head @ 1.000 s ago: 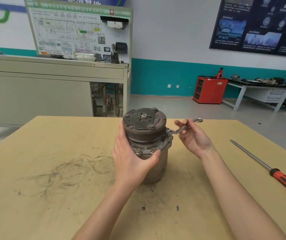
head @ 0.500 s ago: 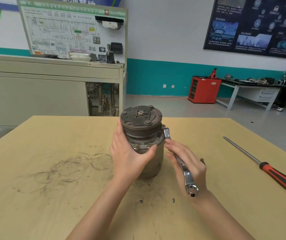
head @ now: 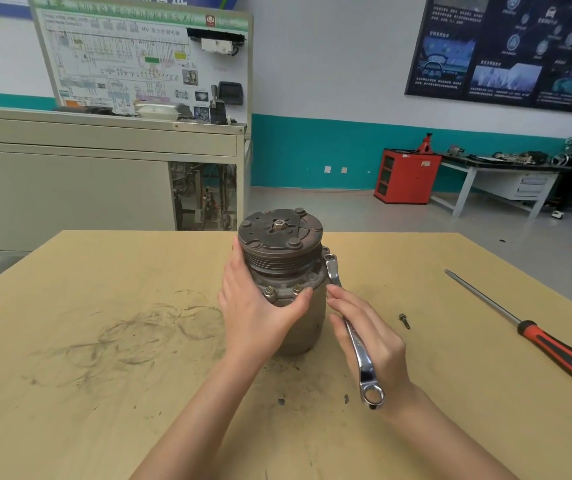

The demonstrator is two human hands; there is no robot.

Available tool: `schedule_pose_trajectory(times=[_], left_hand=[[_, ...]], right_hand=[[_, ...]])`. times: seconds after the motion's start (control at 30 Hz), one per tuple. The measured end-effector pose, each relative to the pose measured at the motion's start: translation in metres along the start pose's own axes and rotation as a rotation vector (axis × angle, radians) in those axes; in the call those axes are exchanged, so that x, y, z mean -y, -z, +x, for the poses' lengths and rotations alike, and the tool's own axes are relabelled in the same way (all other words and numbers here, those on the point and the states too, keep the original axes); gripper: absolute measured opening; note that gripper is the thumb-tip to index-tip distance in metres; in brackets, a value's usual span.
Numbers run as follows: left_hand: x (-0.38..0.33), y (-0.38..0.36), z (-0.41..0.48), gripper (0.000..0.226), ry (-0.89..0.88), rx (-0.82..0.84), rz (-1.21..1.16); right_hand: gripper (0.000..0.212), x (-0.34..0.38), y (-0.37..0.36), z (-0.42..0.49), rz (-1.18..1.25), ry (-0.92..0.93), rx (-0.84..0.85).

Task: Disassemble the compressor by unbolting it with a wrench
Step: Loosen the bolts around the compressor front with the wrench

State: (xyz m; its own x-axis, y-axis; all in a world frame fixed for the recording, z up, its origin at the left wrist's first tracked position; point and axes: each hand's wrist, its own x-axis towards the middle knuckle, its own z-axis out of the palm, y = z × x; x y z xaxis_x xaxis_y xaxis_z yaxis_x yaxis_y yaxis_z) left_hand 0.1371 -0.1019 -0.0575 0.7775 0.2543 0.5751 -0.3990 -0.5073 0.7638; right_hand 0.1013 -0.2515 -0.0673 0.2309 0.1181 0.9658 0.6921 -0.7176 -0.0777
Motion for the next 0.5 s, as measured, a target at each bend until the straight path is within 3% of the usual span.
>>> schedule_pose_trajectory(times=[0.07,0.23,0.5], left_hand=[[0.000,0.001,0.000,0.119,0.000,0.002,0.004],[-0.002,0.002,0.000,0.119,-0.002,0.003,0.001],[-0.003,0.001,0.000,0.118,0.009,0.006,0.002]], right_hand=[[0.025,-0.002,0.003,0.002,0.076,-0.063,-0.013],[0.021,-0.005,0.009,-0.003,0.401,-0.432,-0.052],[0.019,0.009,0.010,0.004,0.189,-0.307,-0.021]])
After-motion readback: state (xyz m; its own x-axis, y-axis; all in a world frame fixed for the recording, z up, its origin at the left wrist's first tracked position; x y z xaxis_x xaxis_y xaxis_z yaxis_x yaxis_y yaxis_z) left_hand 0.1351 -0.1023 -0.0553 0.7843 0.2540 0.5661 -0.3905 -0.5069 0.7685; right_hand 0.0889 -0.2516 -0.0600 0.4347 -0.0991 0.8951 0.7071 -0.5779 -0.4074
